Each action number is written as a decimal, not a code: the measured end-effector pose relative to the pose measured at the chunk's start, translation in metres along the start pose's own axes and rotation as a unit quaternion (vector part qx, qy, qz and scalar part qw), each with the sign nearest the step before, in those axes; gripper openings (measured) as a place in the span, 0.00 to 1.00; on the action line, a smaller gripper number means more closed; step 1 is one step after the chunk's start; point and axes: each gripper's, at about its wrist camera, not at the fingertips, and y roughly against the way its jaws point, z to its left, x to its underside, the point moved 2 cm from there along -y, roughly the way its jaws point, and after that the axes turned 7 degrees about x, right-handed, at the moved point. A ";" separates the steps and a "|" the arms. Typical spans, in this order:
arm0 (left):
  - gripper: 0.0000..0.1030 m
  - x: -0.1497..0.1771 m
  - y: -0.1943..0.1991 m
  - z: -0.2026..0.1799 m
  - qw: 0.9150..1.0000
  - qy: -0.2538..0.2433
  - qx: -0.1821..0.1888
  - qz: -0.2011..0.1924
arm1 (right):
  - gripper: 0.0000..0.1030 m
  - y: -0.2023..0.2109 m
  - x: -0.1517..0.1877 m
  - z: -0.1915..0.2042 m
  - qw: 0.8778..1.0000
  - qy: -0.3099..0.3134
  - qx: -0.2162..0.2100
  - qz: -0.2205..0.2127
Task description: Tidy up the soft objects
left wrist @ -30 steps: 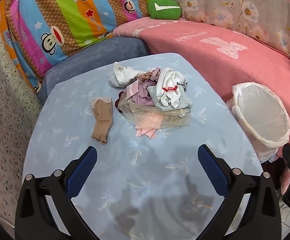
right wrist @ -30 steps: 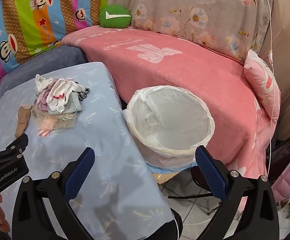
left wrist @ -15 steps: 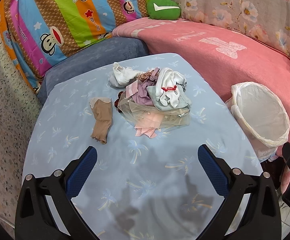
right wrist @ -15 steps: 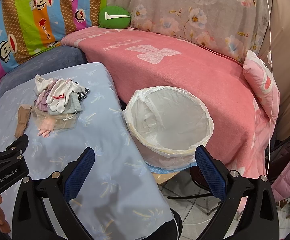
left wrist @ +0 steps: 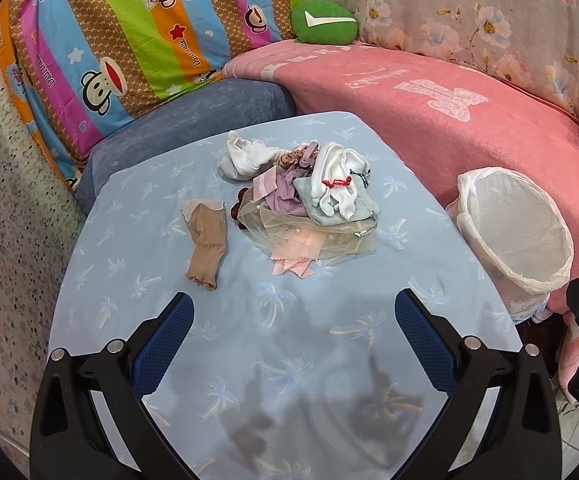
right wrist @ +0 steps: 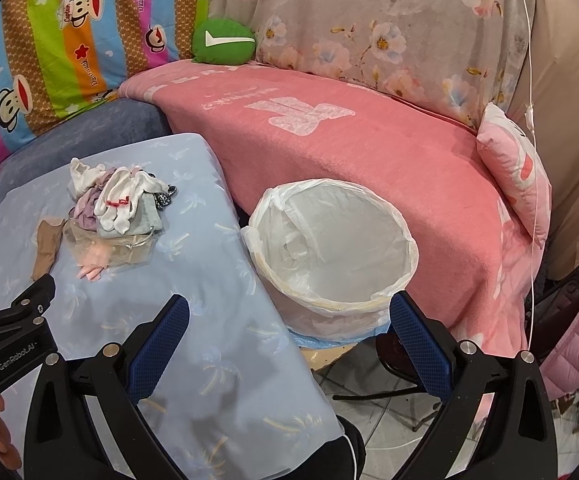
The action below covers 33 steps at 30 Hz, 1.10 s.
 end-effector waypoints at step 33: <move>0.93 -0.003 0.010 -0.005 1.000 -0.016 0.022 -0.011 | 0.94 0.008 0.005 -0.006 1.000 -0.012 0.024 -0.004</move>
